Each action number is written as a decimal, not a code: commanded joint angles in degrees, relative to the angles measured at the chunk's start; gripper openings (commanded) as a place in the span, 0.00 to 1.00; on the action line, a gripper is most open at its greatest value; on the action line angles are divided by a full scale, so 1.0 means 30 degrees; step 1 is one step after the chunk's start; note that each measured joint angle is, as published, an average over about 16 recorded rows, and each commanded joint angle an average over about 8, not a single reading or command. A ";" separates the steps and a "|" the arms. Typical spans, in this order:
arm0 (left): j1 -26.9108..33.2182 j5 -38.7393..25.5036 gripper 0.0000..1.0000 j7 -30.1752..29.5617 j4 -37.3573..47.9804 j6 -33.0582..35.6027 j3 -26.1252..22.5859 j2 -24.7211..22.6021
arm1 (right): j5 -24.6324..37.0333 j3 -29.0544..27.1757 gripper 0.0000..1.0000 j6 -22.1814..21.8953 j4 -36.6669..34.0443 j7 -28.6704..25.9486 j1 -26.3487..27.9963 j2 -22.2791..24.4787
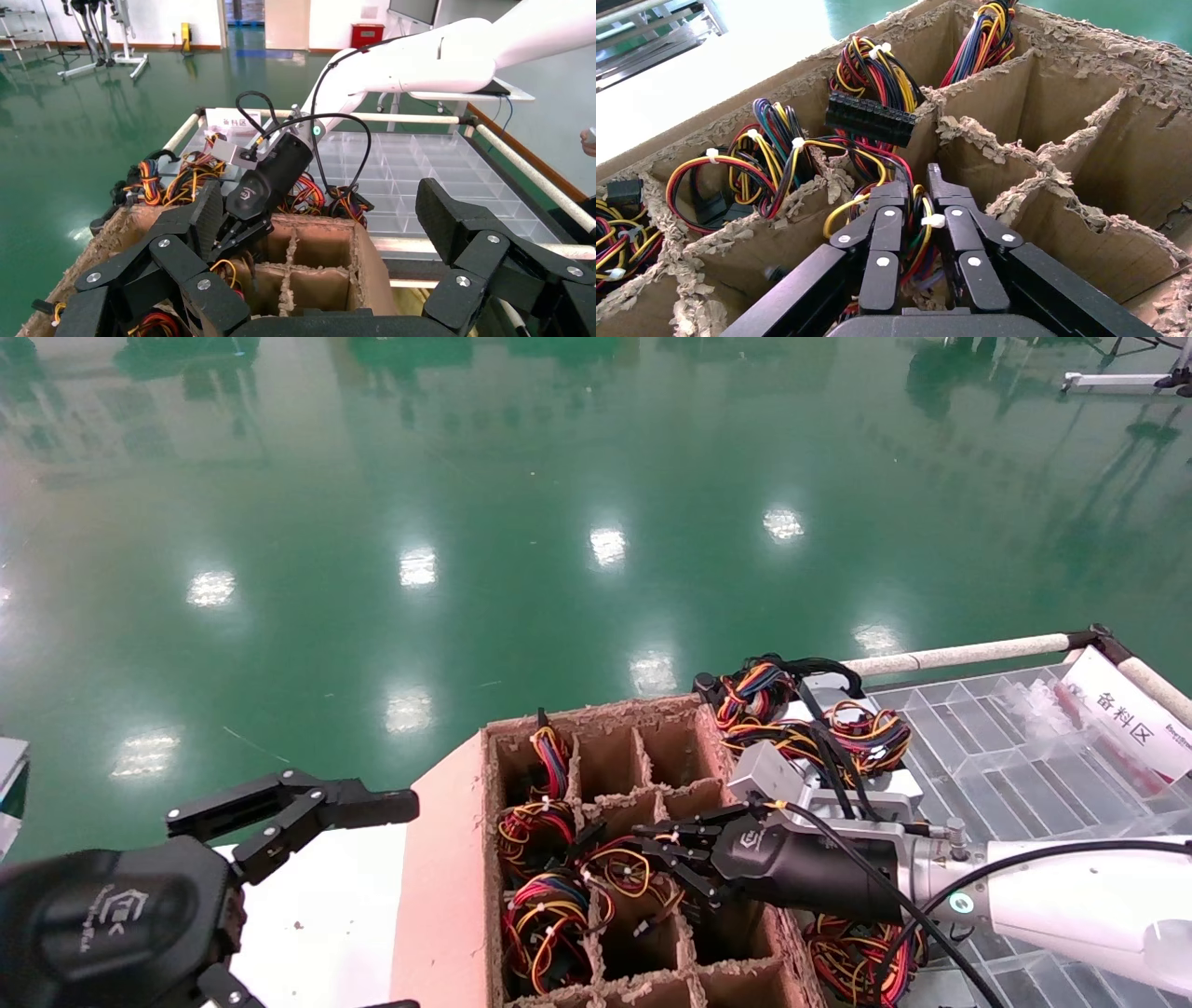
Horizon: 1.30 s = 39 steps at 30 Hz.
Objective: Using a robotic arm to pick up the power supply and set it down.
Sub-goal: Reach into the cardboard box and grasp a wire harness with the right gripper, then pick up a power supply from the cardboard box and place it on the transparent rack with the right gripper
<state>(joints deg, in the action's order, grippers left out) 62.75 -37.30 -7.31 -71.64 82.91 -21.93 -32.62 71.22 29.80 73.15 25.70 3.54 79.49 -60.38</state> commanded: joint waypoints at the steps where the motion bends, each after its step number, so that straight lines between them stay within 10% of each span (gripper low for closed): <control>1: 0.0000 0.0000 1.00 0.0000 0.0000 0.0000 0.0000 0.0000 | 0.0024 0.0019 0.00 0.0010 0.0044 -0.0065 0.0011 0.0015; 39: 0.0001 0.0002 1.00 0.0001 0.0000 -0.0001 -0.0002 0.0001 | -0.4049 -0.2473 0.00 0.3492 0.3568 -0.2704 0.2592 0.2557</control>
<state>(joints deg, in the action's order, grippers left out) 62.76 -37.29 -7.31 -71.64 82.91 -21.93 -32.61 59.14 22.38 83.52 36.23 -4.55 87.24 -52.55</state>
